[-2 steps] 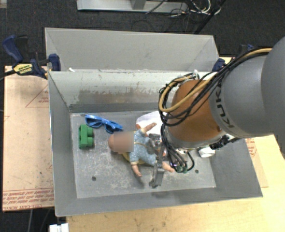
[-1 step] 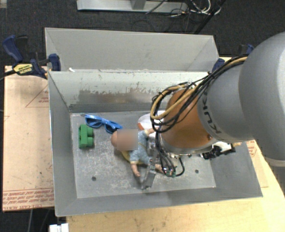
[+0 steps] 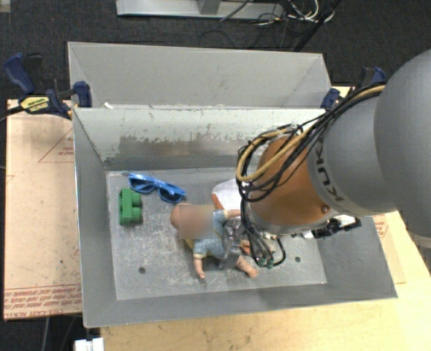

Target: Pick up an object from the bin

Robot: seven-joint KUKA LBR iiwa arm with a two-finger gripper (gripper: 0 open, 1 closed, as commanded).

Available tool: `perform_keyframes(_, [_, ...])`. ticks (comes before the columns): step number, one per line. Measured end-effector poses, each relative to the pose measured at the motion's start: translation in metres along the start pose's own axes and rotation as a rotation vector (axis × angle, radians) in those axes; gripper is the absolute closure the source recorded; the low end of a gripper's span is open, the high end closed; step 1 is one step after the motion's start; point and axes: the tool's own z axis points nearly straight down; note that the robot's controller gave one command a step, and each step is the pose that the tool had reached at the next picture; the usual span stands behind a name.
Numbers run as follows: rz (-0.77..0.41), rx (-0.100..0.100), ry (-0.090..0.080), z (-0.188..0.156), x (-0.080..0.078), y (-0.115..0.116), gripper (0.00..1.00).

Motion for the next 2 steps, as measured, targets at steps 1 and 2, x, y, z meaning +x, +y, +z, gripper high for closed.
perform_keyframes(1, [0.000, 0.000, 0.000, 0.0000, 0.0000, 0.0000, 1.00])
perform_keyframes(2, [0.000, 0.000, 0.001, -0.0030, 0.0000, 0.0000, 1.00])
